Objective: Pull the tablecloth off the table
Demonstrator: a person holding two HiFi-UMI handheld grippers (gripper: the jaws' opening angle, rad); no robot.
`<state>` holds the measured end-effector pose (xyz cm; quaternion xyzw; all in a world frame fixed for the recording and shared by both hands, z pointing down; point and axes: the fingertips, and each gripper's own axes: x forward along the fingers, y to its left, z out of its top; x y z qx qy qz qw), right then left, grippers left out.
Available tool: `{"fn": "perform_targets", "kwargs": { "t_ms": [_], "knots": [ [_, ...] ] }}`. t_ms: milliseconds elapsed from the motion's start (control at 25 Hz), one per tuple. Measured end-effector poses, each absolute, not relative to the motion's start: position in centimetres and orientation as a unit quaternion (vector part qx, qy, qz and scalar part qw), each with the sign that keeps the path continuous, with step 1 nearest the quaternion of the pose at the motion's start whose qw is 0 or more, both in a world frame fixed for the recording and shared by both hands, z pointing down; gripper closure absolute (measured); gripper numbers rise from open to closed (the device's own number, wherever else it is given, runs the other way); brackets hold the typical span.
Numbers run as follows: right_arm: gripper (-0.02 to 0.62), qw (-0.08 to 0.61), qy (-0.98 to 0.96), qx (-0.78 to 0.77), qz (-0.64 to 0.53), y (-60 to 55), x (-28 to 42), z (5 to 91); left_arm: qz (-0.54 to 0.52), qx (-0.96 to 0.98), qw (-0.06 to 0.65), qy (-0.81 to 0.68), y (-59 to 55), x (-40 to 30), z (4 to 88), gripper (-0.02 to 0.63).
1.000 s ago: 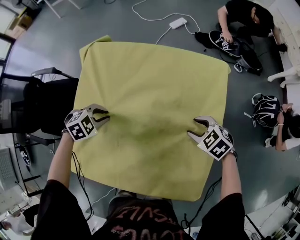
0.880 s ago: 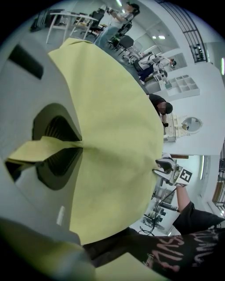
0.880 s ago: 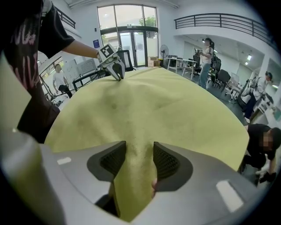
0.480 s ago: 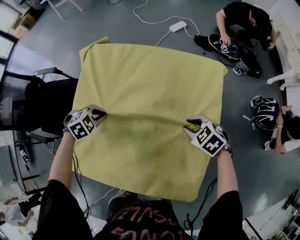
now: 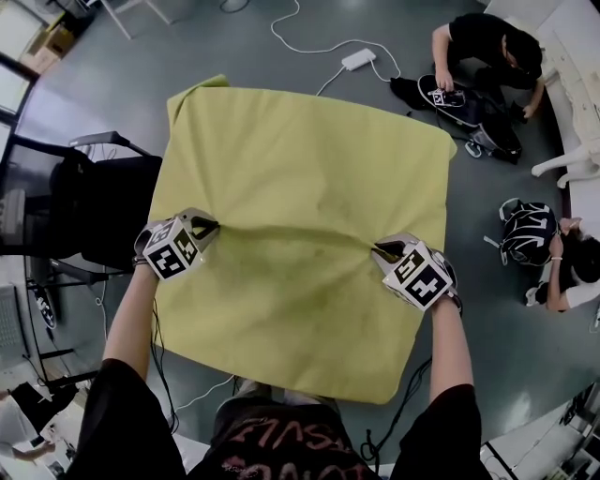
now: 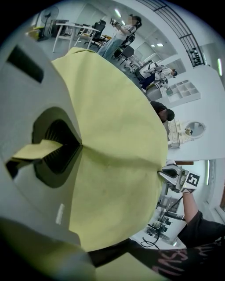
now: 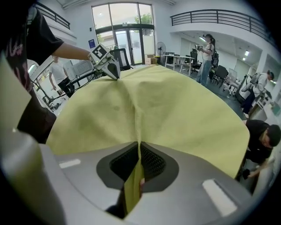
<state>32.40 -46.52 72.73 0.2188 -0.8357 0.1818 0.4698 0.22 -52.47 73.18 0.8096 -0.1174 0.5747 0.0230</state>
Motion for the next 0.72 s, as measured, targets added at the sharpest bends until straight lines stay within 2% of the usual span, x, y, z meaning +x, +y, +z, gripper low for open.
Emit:
{"fn": "perform_targets", "kwargs": {
  "t_ms": [520,720],
  "knots": [
    [0.580,0.487,-0.831,0.223,0.147,-45.0,32.1,72.4,0.558,0.814,0.048,-0.154,-51.7,-0.3,72.8,0.598],
    [0.580,0.467,-0.835,0.247,0.155,-42.7,31.4,70.7,0.527,0.830,0.063,-0.169,-49.9,-1.1,70.8,0.598]
  ]
}}
